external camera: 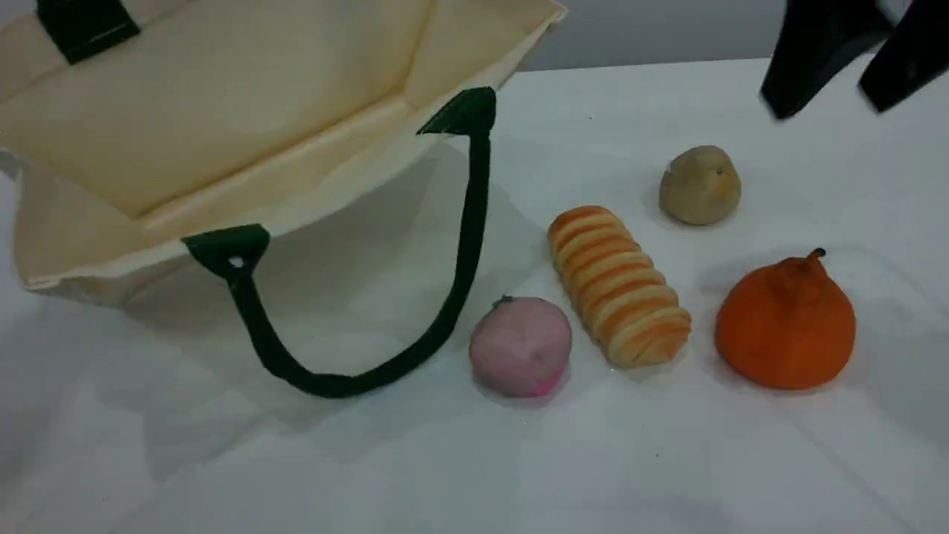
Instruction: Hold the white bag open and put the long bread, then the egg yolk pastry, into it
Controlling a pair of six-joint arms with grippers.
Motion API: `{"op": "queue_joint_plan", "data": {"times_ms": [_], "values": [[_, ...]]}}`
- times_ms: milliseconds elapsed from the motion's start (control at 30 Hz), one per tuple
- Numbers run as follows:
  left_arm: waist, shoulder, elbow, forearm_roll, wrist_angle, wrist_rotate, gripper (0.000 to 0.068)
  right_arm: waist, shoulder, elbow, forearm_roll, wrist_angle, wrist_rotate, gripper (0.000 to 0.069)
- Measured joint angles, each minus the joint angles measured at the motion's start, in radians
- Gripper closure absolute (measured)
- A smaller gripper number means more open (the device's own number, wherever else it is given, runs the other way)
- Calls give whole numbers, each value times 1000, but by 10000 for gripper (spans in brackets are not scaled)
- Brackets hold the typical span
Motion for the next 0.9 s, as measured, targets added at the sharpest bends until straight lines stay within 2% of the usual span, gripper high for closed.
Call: {"op": "queue_joint_plan", "data": {"times_ms": [233,500,633,900], "values": [[0,0,0,-2,0,-4,603,81,120,0,3,-97,9,148],[0,0,1,-6,0,-26,603,165,229,-1,7,-265,21,148],[0,0,1,-6,0,-26,603,167,290,-1,31,-345,20,148],[0,0,1,-6,0,-26,603,167,380,-1,62,-409,10,148]]}}
